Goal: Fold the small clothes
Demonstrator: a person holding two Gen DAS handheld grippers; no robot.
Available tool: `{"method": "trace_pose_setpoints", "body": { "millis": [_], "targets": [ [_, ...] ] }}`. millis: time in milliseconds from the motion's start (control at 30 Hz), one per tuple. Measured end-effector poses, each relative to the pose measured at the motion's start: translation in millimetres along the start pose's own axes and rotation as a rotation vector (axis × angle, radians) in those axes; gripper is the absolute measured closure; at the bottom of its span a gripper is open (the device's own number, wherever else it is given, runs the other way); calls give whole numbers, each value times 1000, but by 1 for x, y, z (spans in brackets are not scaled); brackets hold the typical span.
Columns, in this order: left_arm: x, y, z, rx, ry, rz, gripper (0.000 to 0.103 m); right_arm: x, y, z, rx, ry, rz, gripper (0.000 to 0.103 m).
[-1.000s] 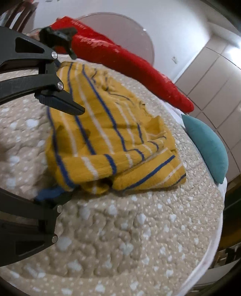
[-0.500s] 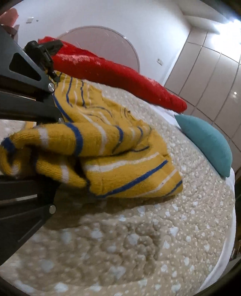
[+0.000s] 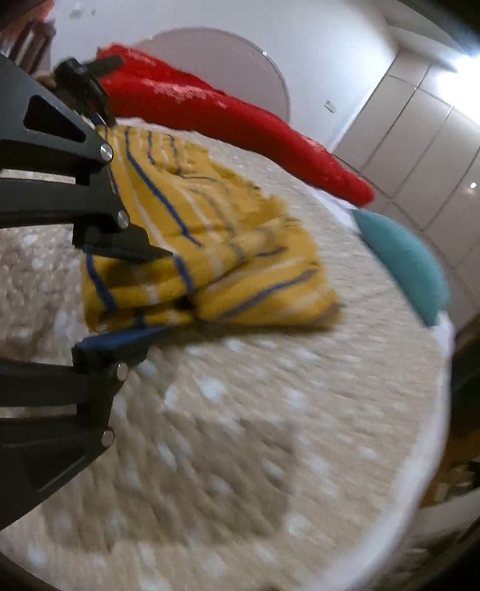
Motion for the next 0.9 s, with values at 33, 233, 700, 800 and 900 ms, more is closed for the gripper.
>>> {"method": "trace_pose_setpoints", "body": {
  "millis": [33, 233, 700, 800, 900],
  "targets": [
    [-1, 1, -6, 38, 34, 25, 52, 4, -4, -8, -19, 34, -16, 64],
    [-25, 33, -21, 75, 100, 155, 43, 28, -78, 7, 57, 38, -186, 64],
    [-36, 23, -14, 91, 87, 167, 39, 97, -65, 137, -125, -63, -152, 73],
    [-37, 16, -16, 108, 89, 135, 39, 97, -67, 119, -173, -30, -180, 68],
    [-42, 21, -21, 128, 102, 146, 37, 82, -84, 92, -248, 4, -262, 42]
  ]
}}
Point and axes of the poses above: each gripper's, at about its wrist camera, not at the fingertips, and z roughly the way its jaws point, y to its right, x to its top, the point moved 3 cm from there along z, roughly the way its jaws point, and after that the axes turned 1 degree about -x, right-handed, at the moved point
